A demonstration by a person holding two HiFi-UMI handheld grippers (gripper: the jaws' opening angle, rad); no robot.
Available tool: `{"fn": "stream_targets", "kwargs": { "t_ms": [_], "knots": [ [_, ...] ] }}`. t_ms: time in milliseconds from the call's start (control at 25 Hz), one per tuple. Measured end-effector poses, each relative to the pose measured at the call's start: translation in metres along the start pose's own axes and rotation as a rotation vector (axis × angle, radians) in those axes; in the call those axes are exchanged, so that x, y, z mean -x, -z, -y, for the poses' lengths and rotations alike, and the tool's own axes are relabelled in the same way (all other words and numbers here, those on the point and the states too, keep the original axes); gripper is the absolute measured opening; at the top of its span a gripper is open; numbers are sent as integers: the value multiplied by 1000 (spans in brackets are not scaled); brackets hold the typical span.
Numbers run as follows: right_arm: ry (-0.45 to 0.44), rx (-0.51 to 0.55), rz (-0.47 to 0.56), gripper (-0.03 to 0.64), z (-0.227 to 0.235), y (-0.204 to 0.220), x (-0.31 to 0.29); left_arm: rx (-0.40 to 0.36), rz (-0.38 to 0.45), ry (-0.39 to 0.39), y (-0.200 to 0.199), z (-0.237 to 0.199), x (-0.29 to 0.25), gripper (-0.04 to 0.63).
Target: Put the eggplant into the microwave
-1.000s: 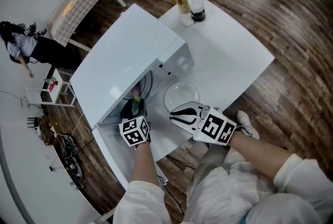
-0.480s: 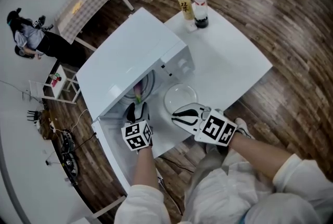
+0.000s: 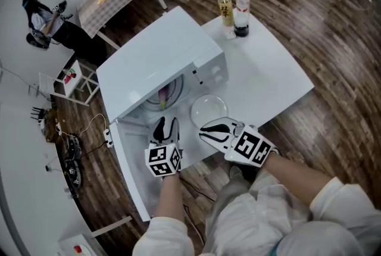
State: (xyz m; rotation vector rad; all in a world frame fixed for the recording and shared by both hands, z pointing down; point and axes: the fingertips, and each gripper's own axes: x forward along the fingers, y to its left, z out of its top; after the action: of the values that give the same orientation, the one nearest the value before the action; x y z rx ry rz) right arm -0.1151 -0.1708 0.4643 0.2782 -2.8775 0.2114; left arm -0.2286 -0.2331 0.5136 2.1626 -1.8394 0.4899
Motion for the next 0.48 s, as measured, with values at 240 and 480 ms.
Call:
{"fn": "stream_targets", "kwargs": {
  "t_ms": [240,480],
  "knots": [
    [-27,18,9,44,-5,-6,7,42,89,2,-18,23,25,128],
    [-54,34,14,44,-5,-9,21,71,193,13,-41,53,51,43]
  ]
}}
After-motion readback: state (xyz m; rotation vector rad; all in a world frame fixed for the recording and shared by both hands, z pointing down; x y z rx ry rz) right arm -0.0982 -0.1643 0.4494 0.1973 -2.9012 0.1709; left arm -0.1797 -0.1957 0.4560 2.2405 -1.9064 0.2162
